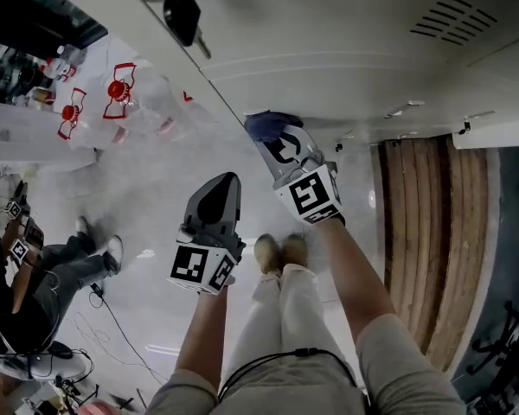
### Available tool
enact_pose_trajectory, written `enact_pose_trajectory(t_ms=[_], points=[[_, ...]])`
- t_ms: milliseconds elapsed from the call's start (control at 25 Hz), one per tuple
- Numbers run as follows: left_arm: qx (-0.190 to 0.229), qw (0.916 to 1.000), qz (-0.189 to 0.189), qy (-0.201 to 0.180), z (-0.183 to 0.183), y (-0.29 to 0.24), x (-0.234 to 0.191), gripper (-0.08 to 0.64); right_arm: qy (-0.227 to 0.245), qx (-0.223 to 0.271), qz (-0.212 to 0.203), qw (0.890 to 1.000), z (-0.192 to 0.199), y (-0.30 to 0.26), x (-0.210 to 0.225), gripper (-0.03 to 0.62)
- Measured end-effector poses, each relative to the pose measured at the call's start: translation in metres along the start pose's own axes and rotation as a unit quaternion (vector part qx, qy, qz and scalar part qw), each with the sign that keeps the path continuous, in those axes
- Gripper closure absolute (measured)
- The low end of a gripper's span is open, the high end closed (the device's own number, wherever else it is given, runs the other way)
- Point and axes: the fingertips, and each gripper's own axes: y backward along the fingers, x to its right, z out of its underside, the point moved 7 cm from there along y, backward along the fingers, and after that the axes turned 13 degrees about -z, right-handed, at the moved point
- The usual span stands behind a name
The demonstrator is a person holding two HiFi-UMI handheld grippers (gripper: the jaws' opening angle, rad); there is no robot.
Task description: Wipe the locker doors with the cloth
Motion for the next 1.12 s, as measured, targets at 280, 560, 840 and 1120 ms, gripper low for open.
enact_pose_trajectory(t_ms=[280, 560, 840, 1120], points=[[-0.005, 1.0000, 0.004, -0.006, 0.007, -0.006, 0.002, 0.561, 0.000, 0.025, 0.014, 1.000, 0.015, 0.014, 0.011, 0.539], [-0.004, 0.9999, 0.016, -0.003, 0.025, -0.024, 0.018, 0.561, 0.043, -0.031, 0.005, 0.999, 0.049, 0.039, 0.031, 0.541], [-0.007, 0.9999, 0.007, -0.005, 0.035, -0.028, 0.022, 0.561, 0.032, -0.036, 0.038, 0.998, 0.073, 0.085, 0.063, 0.541], [-0.006, 1.0000, -0.006, -0.005, 0.038, -0.026, 0.020, 0.561, 0.025, -0.048, 0.051, 0.997, 0.086, 0.106, 0.077, 0.541]])
